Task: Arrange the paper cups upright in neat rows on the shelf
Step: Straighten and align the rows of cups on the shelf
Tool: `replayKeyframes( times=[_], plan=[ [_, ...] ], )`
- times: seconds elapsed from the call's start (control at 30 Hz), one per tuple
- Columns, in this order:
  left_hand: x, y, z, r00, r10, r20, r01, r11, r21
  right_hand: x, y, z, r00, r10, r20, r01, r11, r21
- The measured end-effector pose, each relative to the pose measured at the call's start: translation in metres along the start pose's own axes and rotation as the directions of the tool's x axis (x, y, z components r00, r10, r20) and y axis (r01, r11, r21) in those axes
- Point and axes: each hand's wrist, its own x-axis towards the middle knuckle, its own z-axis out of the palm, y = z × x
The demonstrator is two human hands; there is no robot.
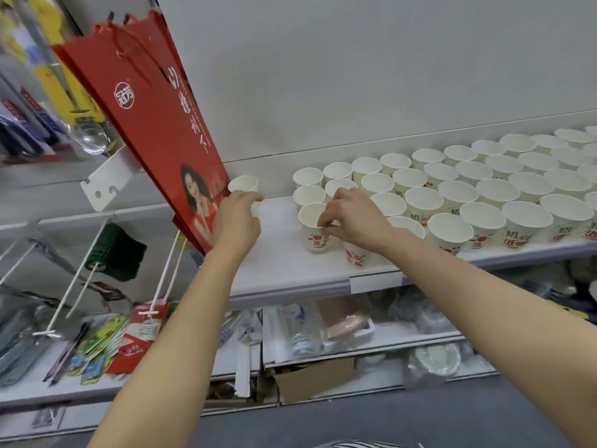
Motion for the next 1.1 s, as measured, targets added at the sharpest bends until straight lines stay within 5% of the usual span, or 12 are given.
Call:
replayKeyframes(
  times=[0.1, 0.23, 0.43, 0.67, 0.8, 0.93, 1.1],
  plan=[
    [0.014, -0.014, -0.001, 0.998, -0.061, 0.02, 0.048, 0.918, 0.395, 0.007, 0.0, 0.002, 0.997, 0.019, 0.071, -0.015, 0.998, -0.067],
    [0.027, -0.02, 0.002, 0.991, -0.075, 0.113, 0.007, 0.859, 0.511, 0.011, 0.001, 0.007, 0.994, 0.056, 0.099, -0.044, 0.993, -0.112],
    [0.029, -0.017, 0.011, 0.993, -0.072, 0.095, 0.033, 0.933, 0.358, 0.006, 0.004, 0.011, 0.995, 0.041, 0.087, -0.031, 0.993, -0.112],
    [0.018, -0.01, -0.003, 0.973, 0.13, 0.192, -0.175, 0.955, 0.239, -0.001, -0.002, 0.006, 0.999, 0.028, 0.022, -0.029, 0.999, 0.032],
    [0.004, -0.007, -0.03, 0.909, 0.2, 0.365, -0.253, 0.962, 0.104, -0.012, -0.001, -0.005, 0.979, 0.131, -0.155, -0.087, 0.961, 0.262],
    [-0.015, 0.01, -0.051, 0.791, 0.216, 0.572, -0.28, 0.96, 0.024, -0.014, -0.002, -0.011, 0.969, 0.158, -0.191, -0.088, 0.939, 0.333],
    [-0.032, 0.048, -0.035, 0.767, 0.335, 0.548, -0.438, 0.897, 0.065, -0.031, -0.005, -0.01, 0.973, 0.09, -0.213, -0.015, 0.944, 0.329]
  ],
)
